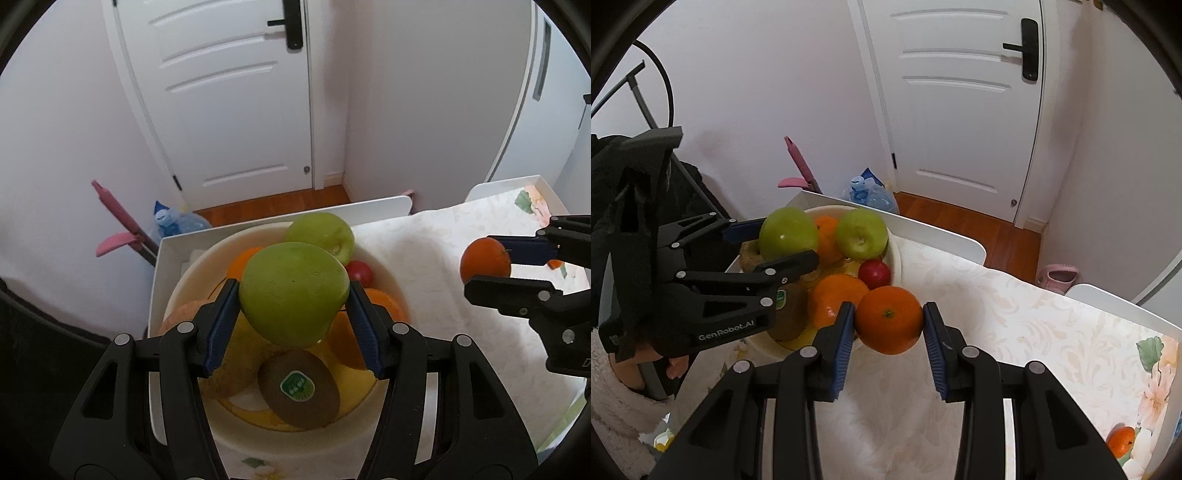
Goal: Organize fruits
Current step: 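Carry the green apple and tangerine to the duck plate and release both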
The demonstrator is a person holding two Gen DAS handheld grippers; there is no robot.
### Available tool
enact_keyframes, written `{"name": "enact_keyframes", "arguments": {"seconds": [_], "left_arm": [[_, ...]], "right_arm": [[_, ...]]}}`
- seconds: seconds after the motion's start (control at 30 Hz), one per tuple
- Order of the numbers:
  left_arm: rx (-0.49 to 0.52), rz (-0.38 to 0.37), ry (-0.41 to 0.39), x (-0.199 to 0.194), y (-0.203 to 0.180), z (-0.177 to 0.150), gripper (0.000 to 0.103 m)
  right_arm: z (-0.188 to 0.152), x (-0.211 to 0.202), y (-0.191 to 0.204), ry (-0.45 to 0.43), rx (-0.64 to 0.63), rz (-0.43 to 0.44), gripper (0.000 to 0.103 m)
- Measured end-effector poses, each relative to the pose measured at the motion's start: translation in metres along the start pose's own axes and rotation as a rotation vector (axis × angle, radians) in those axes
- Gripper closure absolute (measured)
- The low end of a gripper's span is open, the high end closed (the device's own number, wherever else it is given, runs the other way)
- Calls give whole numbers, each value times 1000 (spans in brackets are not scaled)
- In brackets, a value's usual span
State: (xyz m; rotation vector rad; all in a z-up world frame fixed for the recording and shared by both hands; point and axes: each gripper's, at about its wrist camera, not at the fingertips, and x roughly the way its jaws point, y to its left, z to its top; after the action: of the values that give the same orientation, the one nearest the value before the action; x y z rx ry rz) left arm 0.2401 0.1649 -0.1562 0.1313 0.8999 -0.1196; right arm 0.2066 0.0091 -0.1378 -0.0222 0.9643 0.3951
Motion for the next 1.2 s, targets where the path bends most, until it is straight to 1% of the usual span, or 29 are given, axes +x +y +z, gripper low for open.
{"name": "enact_keyframes", "arguments": {"seconds": [0.13,0.27,0.3,0.37,0.4,0.47,0.7,0.87,1.07,1.2], "left_arm": [[-4,0,7,6,2,0,40],[-9,-3,-10,5,3,0,39],[-9,-12,-18,2,4,0,34],[-10,1,-47,-6,4,2,10],[-8,3,-62,-10,4,2,7],[-9,8,-83,-19,6,4,7],[-55,31,-83,-40,21,-5,6],[-98,61,-74,-60,35,-21,6],[-149,94,-60,-80,50,-44,6],[-185,100,-49,-88,58,-59,6]], "right_arm": [[0,4,-2,5,9,-11,69],[0,5,-4,9,17,-17,69],[0,4,-5,9,18,-19,69],[0,5,-6,8,20,-22,69],[0,3,-6,7,20,-25,69],[1,2,-7,5,20,-26,69],[3,-6,-1,3,-5,-22,69],[5,-10,8,2,-33,-7,69],[3,-11,30,1,-80,27,69],[-2,-5,44,9,-104,53,69]]}}
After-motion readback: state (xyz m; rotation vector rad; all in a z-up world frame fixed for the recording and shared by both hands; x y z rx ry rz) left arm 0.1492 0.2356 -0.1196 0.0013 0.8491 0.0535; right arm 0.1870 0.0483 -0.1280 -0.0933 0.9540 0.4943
